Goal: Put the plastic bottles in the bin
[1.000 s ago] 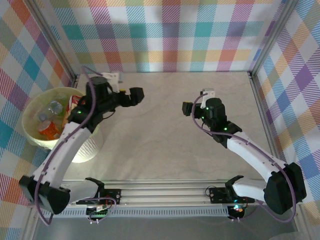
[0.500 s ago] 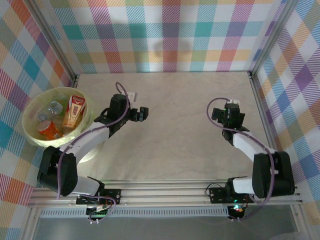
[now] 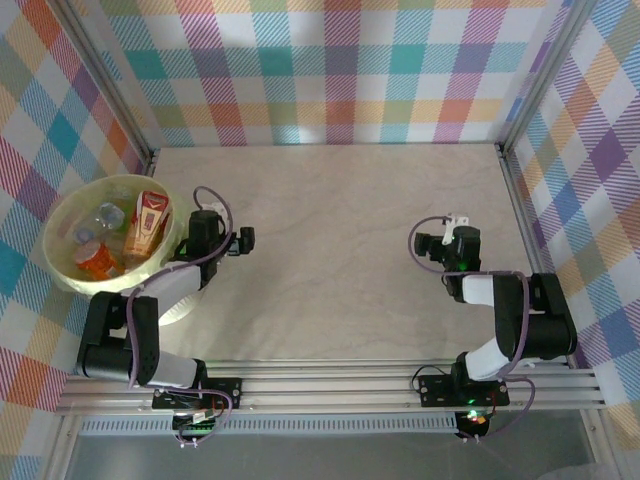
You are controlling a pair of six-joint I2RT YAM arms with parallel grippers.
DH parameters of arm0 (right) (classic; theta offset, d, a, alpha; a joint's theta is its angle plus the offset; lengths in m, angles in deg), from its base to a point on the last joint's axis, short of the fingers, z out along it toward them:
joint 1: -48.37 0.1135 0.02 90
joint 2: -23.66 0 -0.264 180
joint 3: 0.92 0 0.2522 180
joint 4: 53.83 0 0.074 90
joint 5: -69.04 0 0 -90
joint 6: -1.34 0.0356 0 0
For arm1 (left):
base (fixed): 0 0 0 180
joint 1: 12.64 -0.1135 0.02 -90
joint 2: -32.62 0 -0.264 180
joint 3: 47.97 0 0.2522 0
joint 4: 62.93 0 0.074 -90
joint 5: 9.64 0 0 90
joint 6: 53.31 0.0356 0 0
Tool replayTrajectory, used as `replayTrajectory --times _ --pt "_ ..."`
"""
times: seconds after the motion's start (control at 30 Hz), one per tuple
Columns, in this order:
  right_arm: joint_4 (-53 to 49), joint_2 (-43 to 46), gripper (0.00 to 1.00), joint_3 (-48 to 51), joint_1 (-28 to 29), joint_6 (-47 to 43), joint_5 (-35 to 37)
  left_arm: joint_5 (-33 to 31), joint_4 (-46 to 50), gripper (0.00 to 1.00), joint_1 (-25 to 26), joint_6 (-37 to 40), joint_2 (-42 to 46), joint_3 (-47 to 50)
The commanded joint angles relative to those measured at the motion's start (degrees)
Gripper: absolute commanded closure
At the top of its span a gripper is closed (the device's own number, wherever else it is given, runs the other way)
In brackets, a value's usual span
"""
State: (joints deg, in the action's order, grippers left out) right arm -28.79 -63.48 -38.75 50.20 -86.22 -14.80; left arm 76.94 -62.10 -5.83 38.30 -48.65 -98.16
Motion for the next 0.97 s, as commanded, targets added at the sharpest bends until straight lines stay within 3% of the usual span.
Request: replayTrajectory --times 0.0,0.27,0.43,0.5,0.63,0.93 --pt "9.20 -0.70 0.00 0.82 -0.57 -0.81 -1.66 1.34 -9.66 0.00 -1.89 1.40 -3.70 2.54" --pt "10.49 -0.76 0.00 1.49 -0.57 -0.50 -0.79 8.61 -14.89 0.00 -5.84 0.35 -8.89 1.44" --pt "10.45 -0.75 0.00 1.49 -0.51 -0.52 -0.87 2.90 -38.77 0.00 -5.62 -1.42 -8.99 14.04" --pt "10.40 -0.76 0.00 1.49 -0.52 -0.53 -0.88 1.39 -33.04 0.00 -5.29 -1.64 -7.88 12.72" --pt "10.24 -0.85 0.00 1.40 -0.51 -0.50 -0.86 -6.05 -33.69 0.00 -2.46 -1.13 -8.40 12.63" --pt "10.30 -0.76 0.00 1.40 -0.51 -0.59 -0.98 -5.89 -34.19 0.00 -2.38 -1.00 -8.33 12.84"
